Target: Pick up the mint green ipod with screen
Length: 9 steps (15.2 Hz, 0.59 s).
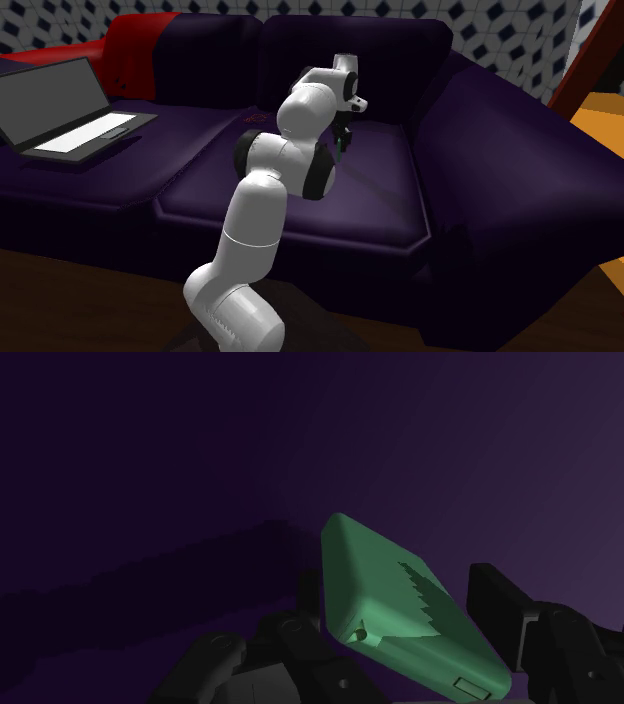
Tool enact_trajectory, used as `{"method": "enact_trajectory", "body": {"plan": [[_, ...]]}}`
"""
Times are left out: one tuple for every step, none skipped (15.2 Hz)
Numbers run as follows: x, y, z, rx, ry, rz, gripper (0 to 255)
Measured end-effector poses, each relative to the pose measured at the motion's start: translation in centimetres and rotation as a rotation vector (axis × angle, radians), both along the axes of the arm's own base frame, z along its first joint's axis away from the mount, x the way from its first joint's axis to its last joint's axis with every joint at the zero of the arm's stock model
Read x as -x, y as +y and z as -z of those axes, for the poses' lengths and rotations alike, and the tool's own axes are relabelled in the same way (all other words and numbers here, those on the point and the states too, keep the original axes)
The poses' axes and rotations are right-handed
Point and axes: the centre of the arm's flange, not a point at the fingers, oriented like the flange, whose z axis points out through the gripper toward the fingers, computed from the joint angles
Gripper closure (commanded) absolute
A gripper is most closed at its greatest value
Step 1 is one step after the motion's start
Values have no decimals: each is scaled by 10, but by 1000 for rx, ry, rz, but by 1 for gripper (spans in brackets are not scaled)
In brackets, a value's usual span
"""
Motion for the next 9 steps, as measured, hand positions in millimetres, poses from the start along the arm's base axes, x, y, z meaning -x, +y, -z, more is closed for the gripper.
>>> {"method": "enact_trajectory", "body": {"plan": [[0, 0, 0, 0, 0, 0, 255], [0, 0, 0, 0, 0, 0, 255], [-1, 1, -2, 0, 1, 0, 255], [0, 2, -6, 0, 1, -1, 255], [0, 1, -8, -1, 1, -1, 255], [-1, 1, -13, -1, 1, -1, 255], [-2, 2, -19, -1, 1, -1, 255], [-1, 2, -25, -1, 1, -1, 255], [-1, 2, -30, -1, 1, -1, 255]]}}
